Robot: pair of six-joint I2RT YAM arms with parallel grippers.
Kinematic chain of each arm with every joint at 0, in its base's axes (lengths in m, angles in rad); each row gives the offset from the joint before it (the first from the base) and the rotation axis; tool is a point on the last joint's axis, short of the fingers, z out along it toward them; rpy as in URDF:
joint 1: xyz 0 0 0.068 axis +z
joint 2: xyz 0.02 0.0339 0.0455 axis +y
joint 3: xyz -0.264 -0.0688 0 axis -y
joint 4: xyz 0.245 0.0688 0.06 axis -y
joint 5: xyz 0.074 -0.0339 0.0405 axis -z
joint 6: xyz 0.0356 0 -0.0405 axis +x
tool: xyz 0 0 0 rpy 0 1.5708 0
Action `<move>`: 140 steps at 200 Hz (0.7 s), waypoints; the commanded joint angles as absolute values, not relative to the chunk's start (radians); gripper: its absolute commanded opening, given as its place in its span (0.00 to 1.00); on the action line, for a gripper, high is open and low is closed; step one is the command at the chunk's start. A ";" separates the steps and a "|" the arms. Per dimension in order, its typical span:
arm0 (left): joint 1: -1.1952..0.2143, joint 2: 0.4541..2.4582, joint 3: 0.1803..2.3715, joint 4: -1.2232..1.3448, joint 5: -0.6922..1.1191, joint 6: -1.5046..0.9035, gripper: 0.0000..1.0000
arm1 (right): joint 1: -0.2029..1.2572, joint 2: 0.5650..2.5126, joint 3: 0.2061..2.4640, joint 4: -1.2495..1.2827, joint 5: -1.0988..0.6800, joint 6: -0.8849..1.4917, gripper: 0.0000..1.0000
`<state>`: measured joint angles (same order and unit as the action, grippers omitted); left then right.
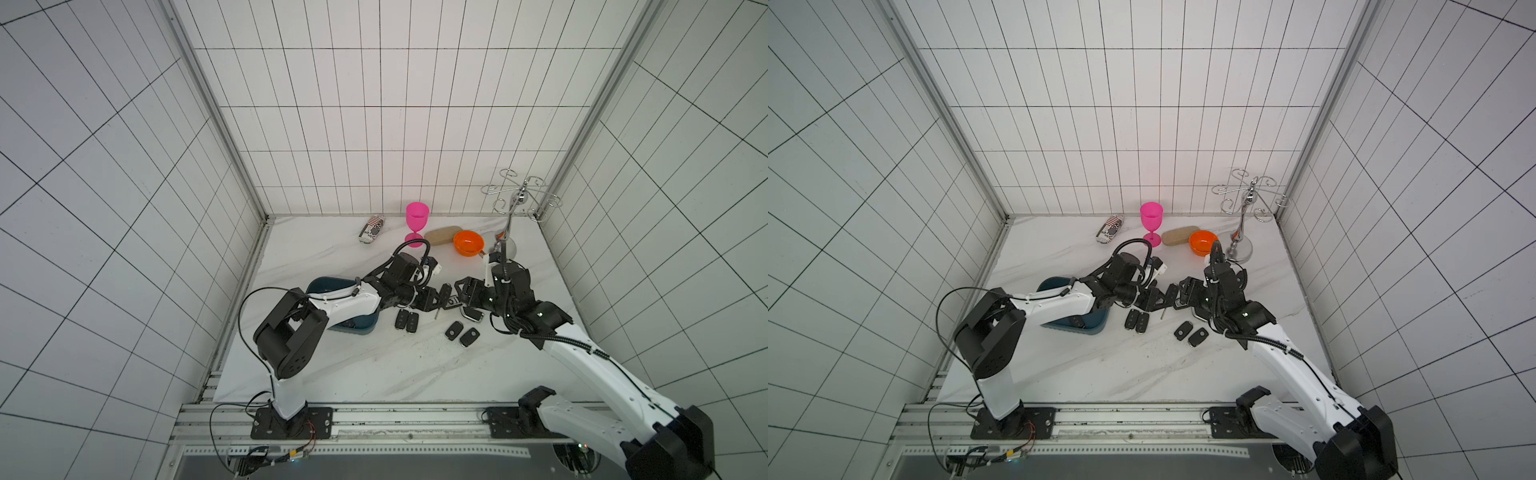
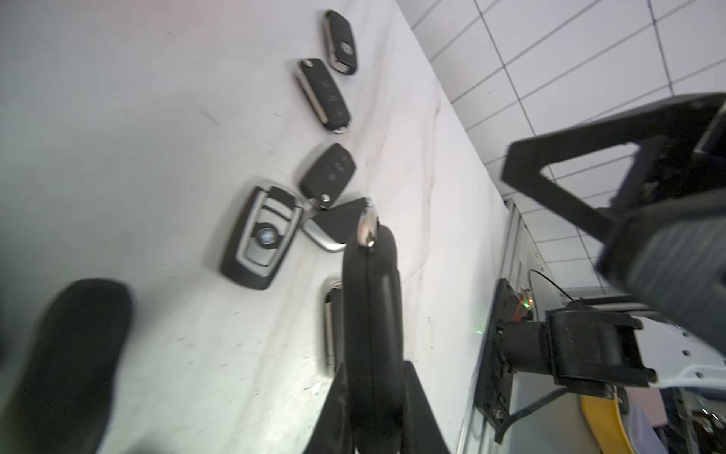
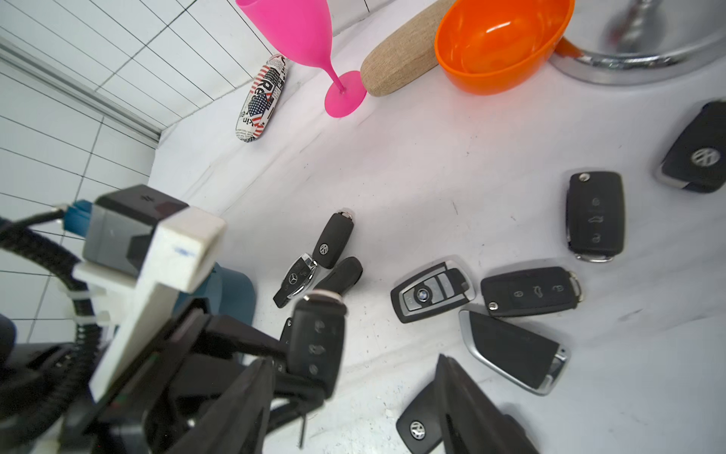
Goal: Place the car key into the storage box
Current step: Pick up the car key from the center of the board, then place the car key in the storage box.
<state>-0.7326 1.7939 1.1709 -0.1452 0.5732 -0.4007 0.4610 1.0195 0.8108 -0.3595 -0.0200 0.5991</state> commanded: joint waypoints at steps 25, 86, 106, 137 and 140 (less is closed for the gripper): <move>-0.626 1.635 1.241 -0.568 0.276 -0.262 0.05 | 0.443 1.079 0.953 -0.563 -0.005 0.368 0.69; -0.500 1.475 1.290 -0.934 0.058 -0.269 0.08 | 0.442 1.112 0.908 -0.529 -0.193 0.338 0.69; -0.458 1.461 1.300 -1.047 0.006 -0.317 0.06 | 0.442 1.123 0.892 -0.512 -0.211 0.339 0.69; -0.375 1.451 1.196 -1.014 0.062 -0.433 0.00 | 0.442 1.128 0.873 -0.489 -0.231 0.348 0.69; -0.371 1.447 1.181 -0.996 0.064 -0.445 0.00 | 0.442 1.127 0.872 -0.488 -0.233 0.350 0.69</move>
